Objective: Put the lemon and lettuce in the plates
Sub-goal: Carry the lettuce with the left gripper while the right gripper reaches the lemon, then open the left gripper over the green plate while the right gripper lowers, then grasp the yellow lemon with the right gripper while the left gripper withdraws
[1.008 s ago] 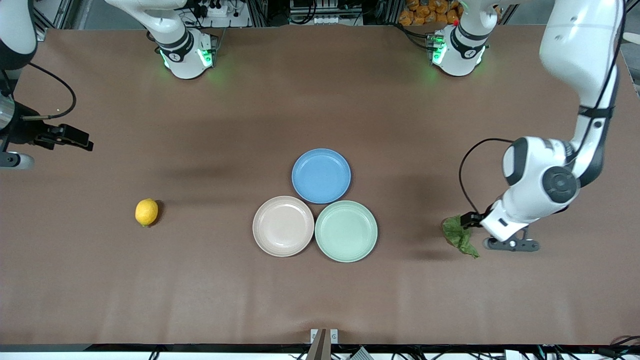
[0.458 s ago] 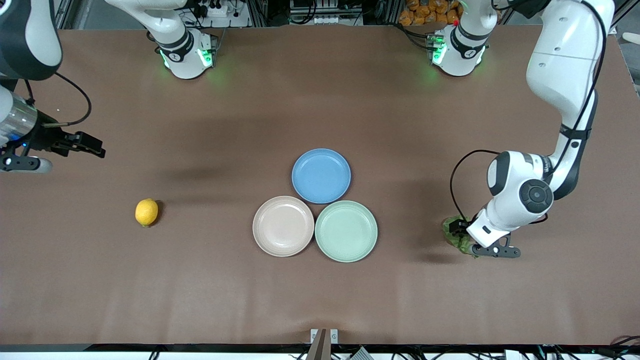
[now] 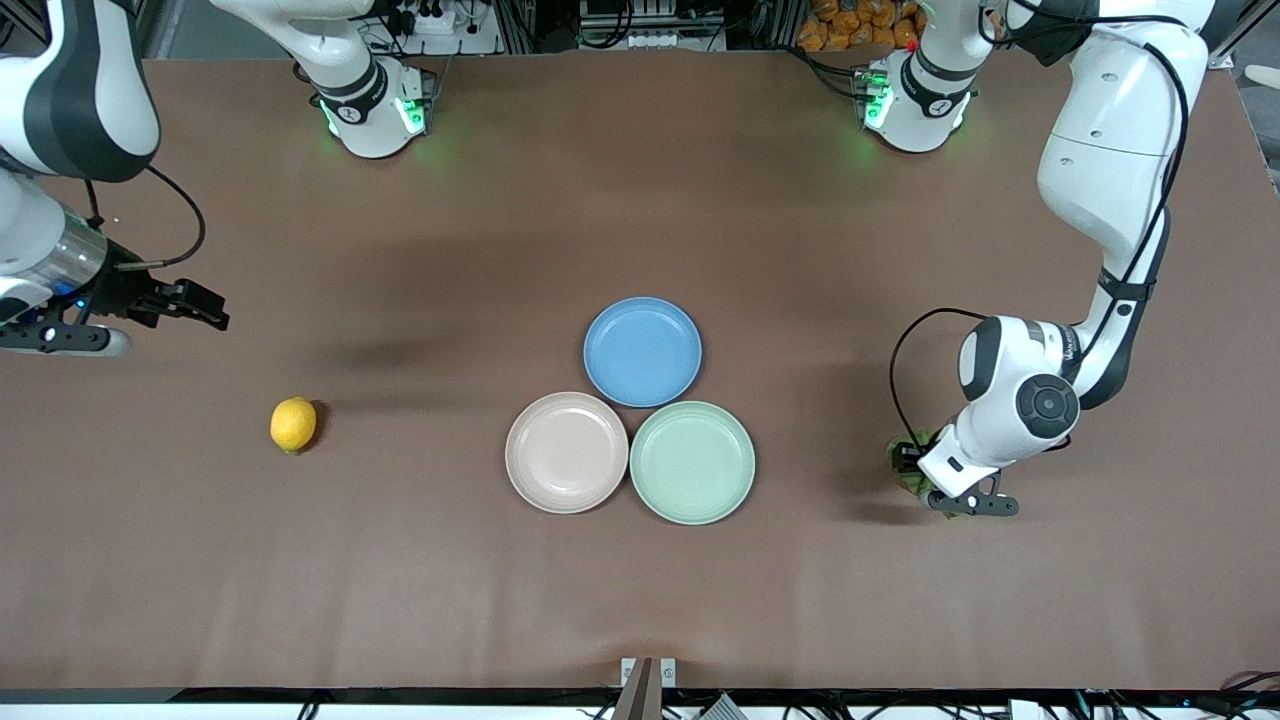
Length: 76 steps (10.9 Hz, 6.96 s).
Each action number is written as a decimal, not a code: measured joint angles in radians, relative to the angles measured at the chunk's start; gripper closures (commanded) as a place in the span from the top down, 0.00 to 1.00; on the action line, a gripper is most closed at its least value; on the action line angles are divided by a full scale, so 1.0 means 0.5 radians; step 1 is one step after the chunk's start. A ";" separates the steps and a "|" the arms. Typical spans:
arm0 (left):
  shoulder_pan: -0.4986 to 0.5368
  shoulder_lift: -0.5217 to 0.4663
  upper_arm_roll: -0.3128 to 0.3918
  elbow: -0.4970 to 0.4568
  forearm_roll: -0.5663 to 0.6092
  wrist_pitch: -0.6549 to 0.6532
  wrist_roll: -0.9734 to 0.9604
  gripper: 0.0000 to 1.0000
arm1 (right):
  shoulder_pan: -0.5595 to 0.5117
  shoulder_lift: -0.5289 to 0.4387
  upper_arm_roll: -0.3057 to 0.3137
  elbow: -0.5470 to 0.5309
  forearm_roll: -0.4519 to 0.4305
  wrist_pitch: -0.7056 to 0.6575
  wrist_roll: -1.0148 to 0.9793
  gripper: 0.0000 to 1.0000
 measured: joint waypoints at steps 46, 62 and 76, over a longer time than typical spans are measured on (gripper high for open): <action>-0.054 -1.214 0.094 0.313 -0.041 -1.367 -0.363 1.00 | -0.005 1.018 0.007 -0.401 0.122 1.830 0.026 1.00; -0.020 -1.527 0.096 0.308 -0.171 -1.765 -0.320 1.00 | -0.052 1.116 -0.005 -0.335 0.122 1.880 -0.113 0.50; -0.018 -1.527 0.094 0.276 -0.230 -1.784 -0.273 1.00 | -0.050 1.086 0.004 0.074 0.122 1.124 -0.125 0.47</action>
